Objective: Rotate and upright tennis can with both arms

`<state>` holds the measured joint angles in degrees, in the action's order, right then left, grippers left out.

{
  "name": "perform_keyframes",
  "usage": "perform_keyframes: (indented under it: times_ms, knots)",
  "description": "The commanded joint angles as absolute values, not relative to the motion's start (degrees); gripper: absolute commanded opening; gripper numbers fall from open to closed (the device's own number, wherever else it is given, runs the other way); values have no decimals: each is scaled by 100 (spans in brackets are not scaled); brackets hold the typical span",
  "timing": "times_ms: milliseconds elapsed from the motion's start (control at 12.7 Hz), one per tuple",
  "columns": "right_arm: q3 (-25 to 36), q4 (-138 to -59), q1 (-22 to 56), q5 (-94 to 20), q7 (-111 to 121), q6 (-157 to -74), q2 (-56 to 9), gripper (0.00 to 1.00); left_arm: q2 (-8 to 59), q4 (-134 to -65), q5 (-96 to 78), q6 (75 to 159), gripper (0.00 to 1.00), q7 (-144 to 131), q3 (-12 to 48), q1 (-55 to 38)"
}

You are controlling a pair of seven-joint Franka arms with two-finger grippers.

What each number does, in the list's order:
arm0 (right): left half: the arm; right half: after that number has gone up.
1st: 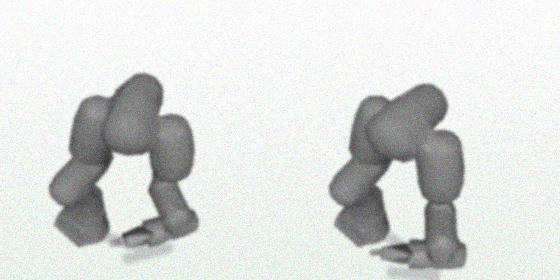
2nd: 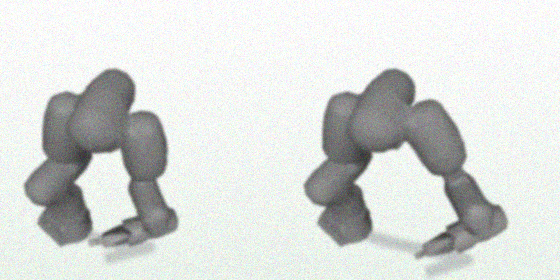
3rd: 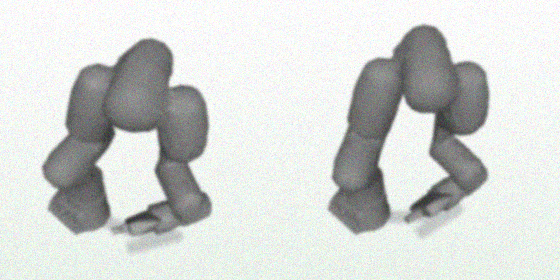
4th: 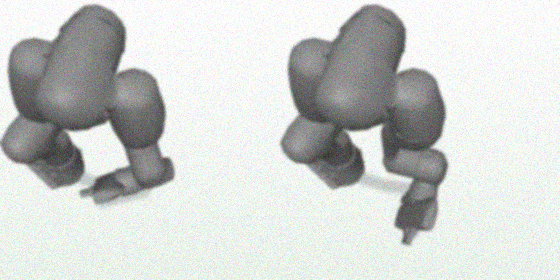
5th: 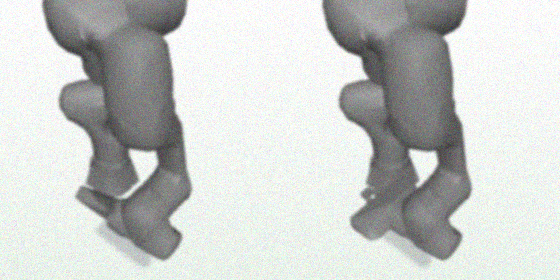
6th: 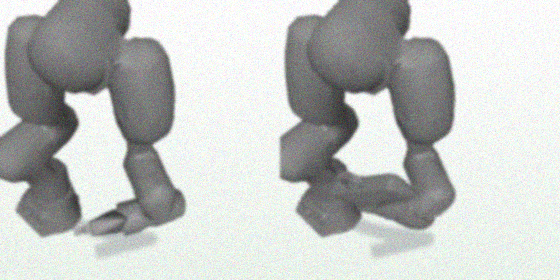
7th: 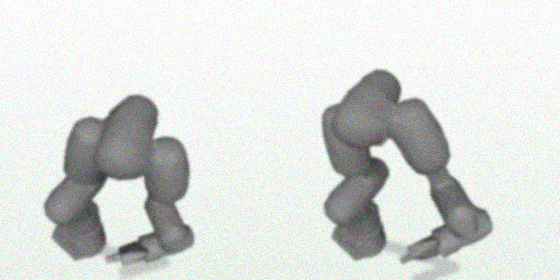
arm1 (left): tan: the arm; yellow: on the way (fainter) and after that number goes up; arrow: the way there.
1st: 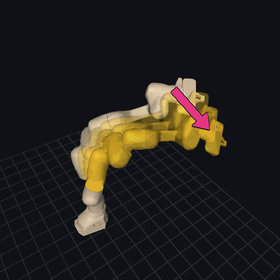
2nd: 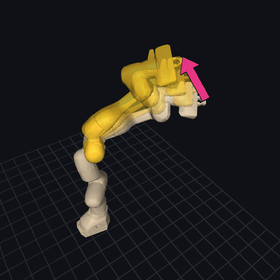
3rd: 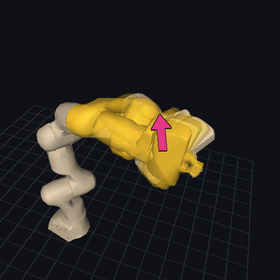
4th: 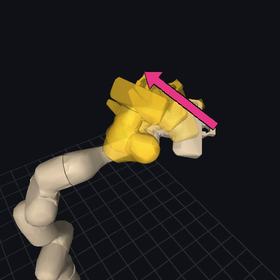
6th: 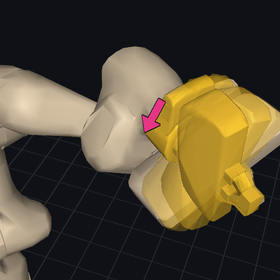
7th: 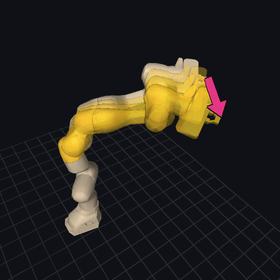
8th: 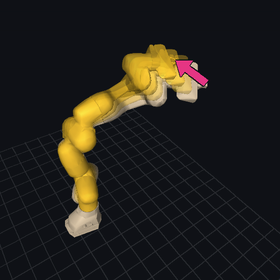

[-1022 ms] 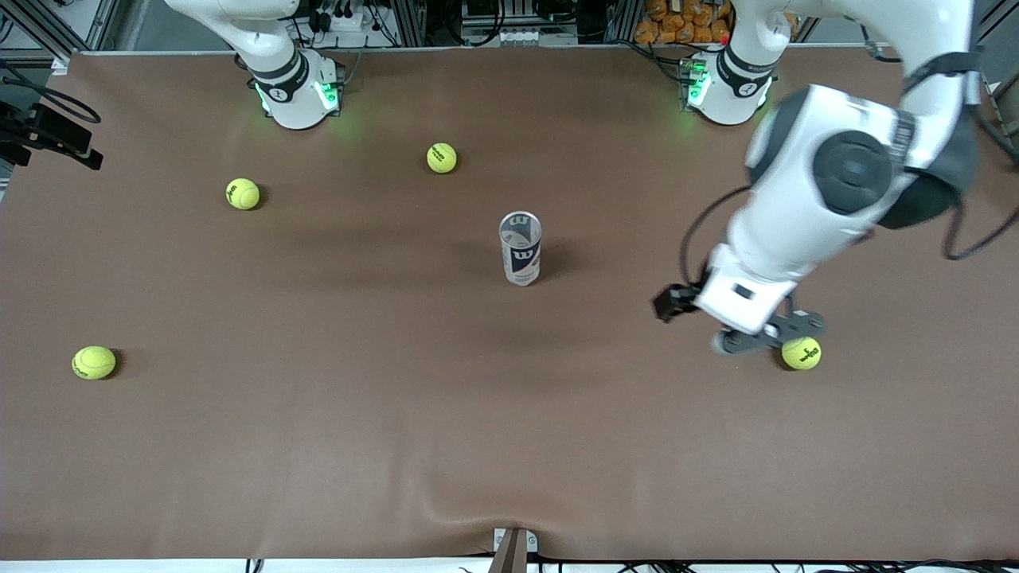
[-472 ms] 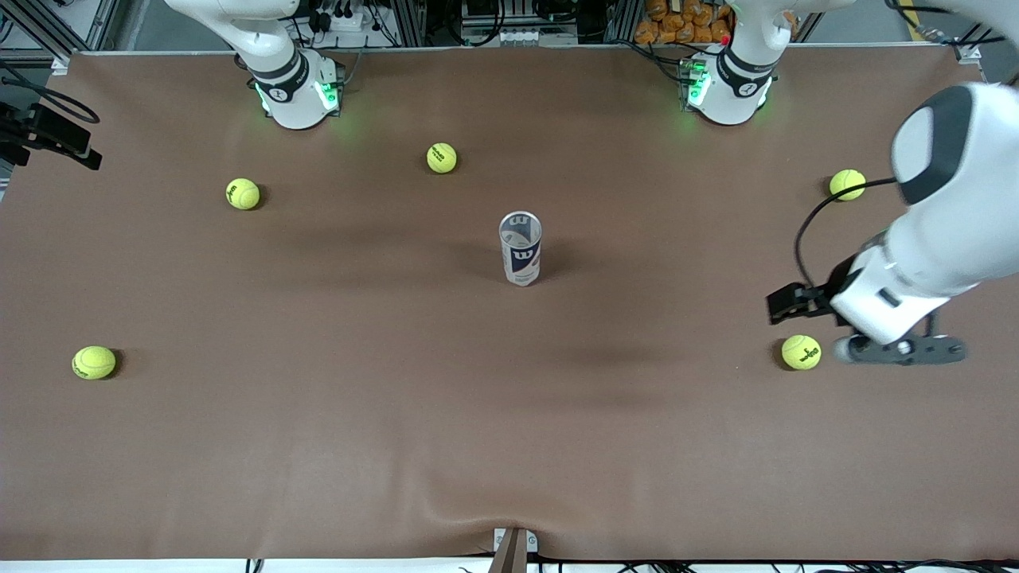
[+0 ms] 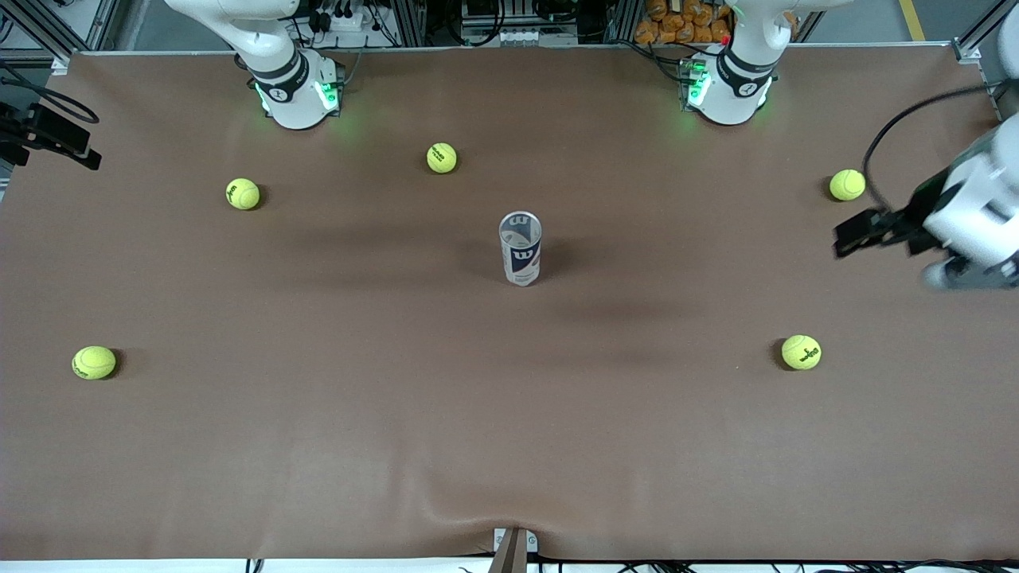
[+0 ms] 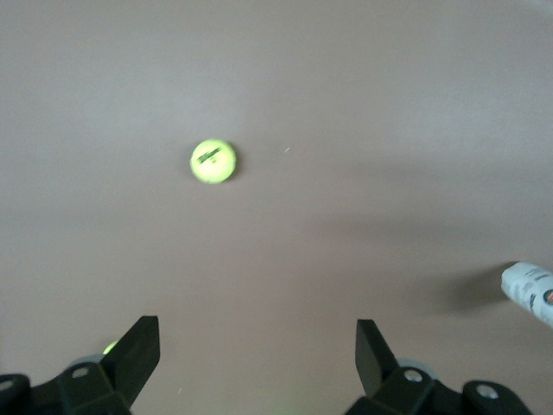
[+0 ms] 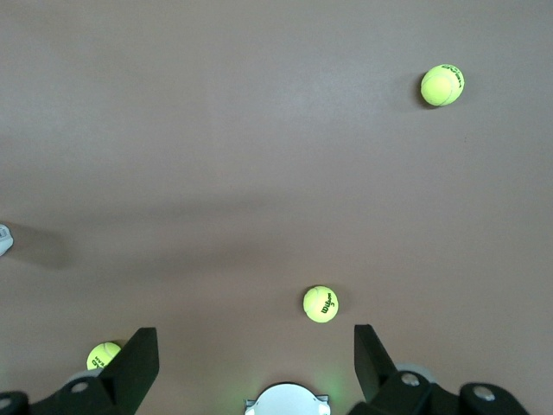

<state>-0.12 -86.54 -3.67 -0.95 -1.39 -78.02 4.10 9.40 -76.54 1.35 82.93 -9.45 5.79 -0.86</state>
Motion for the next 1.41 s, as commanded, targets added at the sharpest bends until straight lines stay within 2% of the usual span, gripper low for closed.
perform_keyframes:
  times_ms: [0, 314, 707, 943, 1336]
  knots:
    - [-35, -8613, -404, -18, -97, -7769, 413, 100, 160, -8436, 44, 8288, 100, -669, 221, -202]
    - [-35, -8613, -404, -18, -97, -7778, 404, 100, -718, -9384, 44, 8340, 100, -466, 88, -185]
    - [-35, -8613, -404, -18, -97, -7770, 404, 100, -571, -9237, 97, 8596, 100, -158, 62, -246]
    - [-35, -8613, -404, -18, -97, -7770, 404, 100, -536, -9229, 88, 8648, 100, -123, -272, -580]
    - [-35, -8613, -396, -18, -97, -7770, 404, 100, -527, -9193, 62, 8640, 100, -211, -264, -580]
